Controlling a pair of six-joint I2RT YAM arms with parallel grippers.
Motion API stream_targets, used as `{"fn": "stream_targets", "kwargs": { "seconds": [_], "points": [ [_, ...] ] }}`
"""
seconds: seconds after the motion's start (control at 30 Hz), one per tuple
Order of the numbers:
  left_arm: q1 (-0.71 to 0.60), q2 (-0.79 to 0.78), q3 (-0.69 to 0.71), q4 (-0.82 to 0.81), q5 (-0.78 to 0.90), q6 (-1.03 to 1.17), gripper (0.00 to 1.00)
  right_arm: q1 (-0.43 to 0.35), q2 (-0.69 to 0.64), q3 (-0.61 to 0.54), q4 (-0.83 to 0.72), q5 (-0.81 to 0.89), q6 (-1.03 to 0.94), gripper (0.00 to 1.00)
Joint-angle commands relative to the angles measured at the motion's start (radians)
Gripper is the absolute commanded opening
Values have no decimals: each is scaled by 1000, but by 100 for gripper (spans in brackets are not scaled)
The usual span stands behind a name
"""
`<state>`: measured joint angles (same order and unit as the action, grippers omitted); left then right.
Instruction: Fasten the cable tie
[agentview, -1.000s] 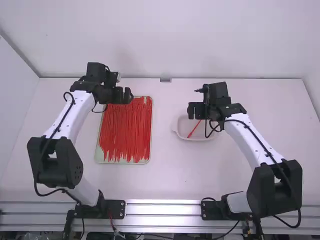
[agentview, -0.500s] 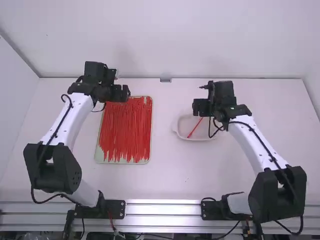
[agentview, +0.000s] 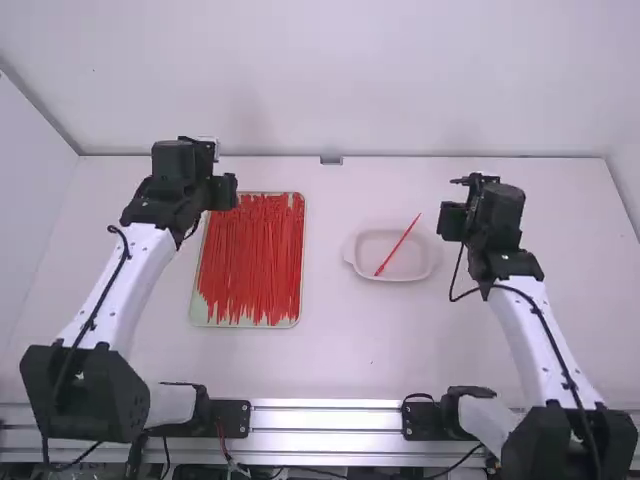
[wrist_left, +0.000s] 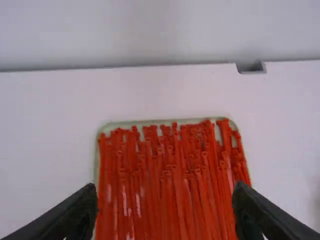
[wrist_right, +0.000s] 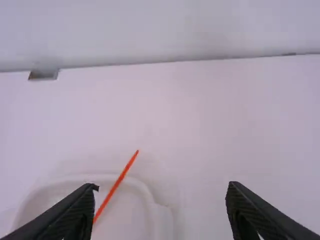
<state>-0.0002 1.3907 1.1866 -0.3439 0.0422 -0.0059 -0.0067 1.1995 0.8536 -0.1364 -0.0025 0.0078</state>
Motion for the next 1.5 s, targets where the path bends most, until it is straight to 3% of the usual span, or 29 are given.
{"fn": "stream_targets", "kwargs": {
  "seconds": [0.0,0.13,0.47,0.93,1.23,1.47],
  "points": [
    [0,-75,-47,32,-42,6,65,7,-67,-51,36,2,-8,64],
    [0,-164,-136,120,-42,6,57,7,-162,-146,131,2,-8,54],
    [0,-385,-357,342,-42,6,34,7,-391,-375,136,2,-8,32],
    [0,-717,-690,344,-42,6,1,7,-702,-686,136,2,-8,1],
    [0,-900,-872,344,-42,6,0,7,-859,-843,136,2,-8,0],
    [0,-1020,-992,344,-42,6,0,7,-961,-854,136,2,-8,0]
  ]
}}
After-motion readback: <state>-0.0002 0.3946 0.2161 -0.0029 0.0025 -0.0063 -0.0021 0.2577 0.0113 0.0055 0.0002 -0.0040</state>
